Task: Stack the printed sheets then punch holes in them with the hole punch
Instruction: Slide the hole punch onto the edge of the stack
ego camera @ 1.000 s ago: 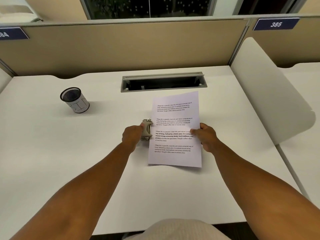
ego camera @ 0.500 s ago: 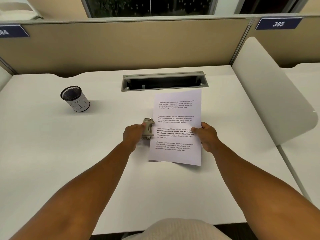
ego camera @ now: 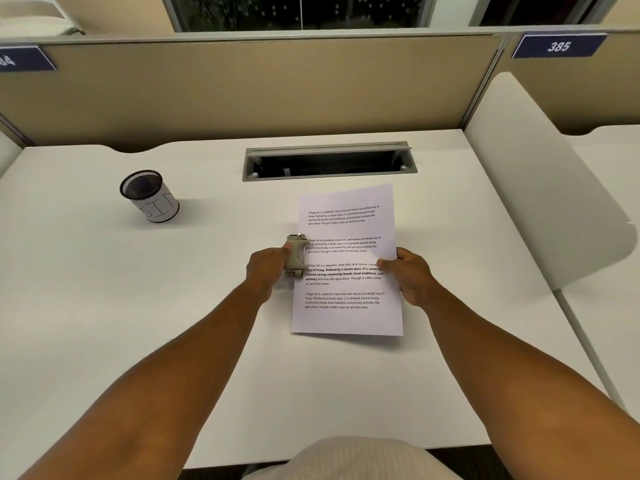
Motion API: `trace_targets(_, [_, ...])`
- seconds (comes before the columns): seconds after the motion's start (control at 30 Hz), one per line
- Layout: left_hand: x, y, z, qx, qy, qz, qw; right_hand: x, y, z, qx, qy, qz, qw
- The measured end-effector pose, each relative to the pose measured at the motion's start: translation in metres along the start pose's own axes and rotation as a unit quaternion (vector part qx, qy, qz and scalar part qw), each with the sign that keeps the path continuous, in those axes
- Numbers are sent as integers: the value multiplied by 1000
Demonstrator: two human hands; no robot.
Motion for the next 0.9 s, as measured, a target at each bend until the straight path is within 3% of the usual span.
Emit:
trace_targets(0.4, [8,-7,-6,-10,-37,5,999,-1,-7,3,-12,10,-10,1000])
trace_targets(0.67, [15,-13,-11,-6,-73,23,997,1,-11,6,-19,85,-12,996])
trace_targets(0.9, [14,-13,-16,-51,-125,15,991,-2,-18,6,-21,109,-19,994])
Point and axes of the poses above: each hand's wrist, its own y-axis away from the middle knuckle, its own z-axis out of the back of the hand, x = y × z, the point moved 1 cm from there along -y, towards the middle knuckle, and after that the axes turned 9 degrees about y, right-handed, at the moved point
